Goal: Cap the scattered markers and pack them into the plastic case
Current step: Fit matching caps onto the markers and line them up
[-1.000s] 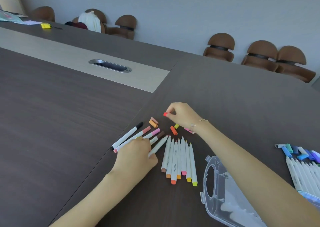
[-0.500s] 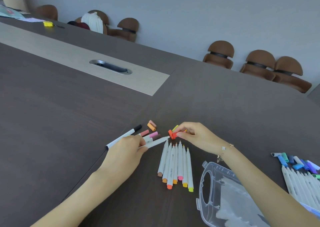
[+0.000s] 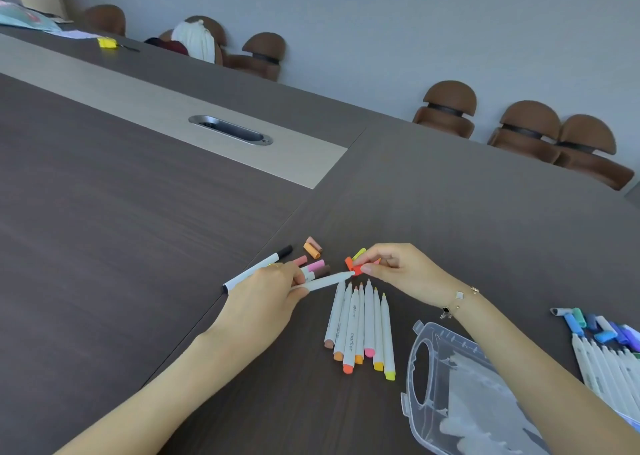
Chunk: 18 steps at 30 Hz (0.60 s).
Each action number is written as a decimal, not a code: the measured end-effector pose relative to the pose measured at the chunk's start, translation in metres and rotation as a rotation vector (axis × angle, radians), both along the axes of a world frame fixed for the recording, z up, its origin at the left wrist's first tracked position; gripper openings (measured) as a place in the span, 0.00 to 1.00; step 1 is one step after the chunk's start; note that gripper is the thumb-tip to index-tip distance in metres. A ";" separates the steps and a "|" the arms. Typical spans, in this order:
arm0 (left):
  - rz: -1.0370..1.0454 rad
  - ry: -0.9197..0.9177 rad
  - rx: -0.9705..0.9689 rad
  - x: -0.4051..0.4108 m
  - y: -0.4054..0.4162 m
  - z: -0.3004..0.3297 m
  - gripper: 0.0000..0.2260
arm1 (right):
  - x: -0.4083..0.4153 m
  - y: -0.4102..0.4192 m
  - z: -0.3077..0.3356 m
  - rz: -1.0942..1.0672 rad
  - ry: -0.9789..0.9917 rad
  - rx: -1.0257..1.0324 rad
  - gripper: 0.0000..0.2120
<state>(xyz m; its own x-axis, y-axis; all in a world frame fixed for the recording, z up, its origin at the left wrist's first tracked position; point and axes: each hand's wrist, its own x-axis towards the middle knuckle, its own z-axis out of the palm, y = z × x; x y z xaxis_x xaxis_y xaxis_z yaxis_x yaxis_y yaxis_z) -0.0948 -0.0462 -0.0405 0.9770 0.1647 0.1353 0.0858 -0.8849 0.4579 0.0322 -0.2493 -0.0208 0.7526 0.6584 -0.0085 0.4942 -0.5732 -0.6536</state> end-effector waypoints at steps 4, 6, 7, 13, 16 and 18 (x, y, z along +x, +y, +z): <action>-0.048 0.006 -0.041 0.001 0.006 0.000 0.10 | -0.001 0.001 0.004 0.010 0.041 0.025 0.08; -0.077 -0.003 -0.037 0.000 0.009 0.001 0.12 | -0.002 0.003 0.005 0.016 0.080 0.046 0.08; -0.087 -0.010 -0.042 0.000 0.010 0.002 0.12 | -0.002 0.004 0.005 0.026 0.095 0.052 0.08; -0.081 -0.071 -0.079 0.000 0.003 -0.004 0.12 | 0.001 0.014 0.009 0.040 0.052 0.040 0.08; -0.026 -0.121 -0.106 0.001 -0.001 -0.005 0.12 | 0.002 0.017 0.014 0.048 0.035 0.084 0.08; -0.010 -0.088 -0.117 0.003 0.000 -0.005 0.12 | 0.004 0.020 0.012 0.060 0.039 0.082 0.08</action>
<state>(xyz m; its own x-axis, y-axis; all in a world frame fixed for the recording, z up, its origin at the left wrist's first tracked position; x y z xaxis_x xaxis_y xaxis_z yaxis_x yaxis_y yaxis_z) -0.0921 -0.0464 -0.0459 0.9639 0.1749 0.2009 0.0324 -0.8255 0.5635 0.0357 -0.2291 -0.0091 0.7117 0.7022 0.0191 0.4997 -0.4870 -0.7163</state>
